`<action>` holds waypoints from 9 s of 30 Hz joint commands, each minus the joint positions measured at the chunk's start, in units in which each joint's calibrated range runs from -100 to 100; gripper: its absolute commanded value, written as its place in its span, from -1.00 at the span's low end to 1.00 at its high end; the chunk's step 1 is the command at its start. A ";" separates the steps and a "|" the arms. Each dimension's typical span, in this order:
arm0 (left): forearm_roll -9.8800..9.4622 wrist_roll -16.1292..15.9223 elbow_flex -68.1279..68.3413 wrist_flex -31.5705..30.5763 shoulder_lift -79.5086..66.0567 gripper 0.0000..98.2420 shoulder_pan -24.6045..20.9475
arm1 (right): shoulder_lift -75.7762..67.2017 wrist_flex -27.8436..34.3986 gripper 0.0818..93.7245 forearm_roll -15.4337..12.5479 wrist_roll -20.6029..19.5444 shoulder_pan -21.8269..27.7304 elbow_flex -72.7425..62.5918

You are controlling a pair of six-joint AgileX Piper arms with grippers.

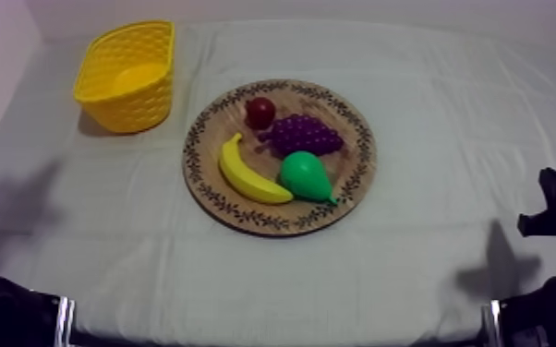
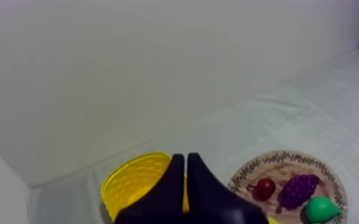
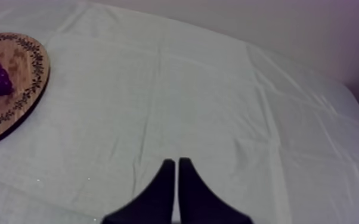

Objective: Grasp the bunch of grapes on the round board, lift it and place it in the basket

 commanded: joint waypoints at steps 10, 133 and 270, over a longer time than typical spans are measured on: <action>-2.80 0.24 -9.24 6.06 13.00 -1.00 5.98 | -0.02 0.01 -1.00 0.00 0.03 0.02 0.04; -1.59 -9.24 -28.70 4.40 72.76 0.53 17.63 | -0.02 0.01 -1.00 0.00 -0.01 0.02 0.04; 0.22 5.01 -17.64 18.79 36.25 -0.10 13.79 | -0.02 0.01 -1.00 0.00 0.01 0.02 0.04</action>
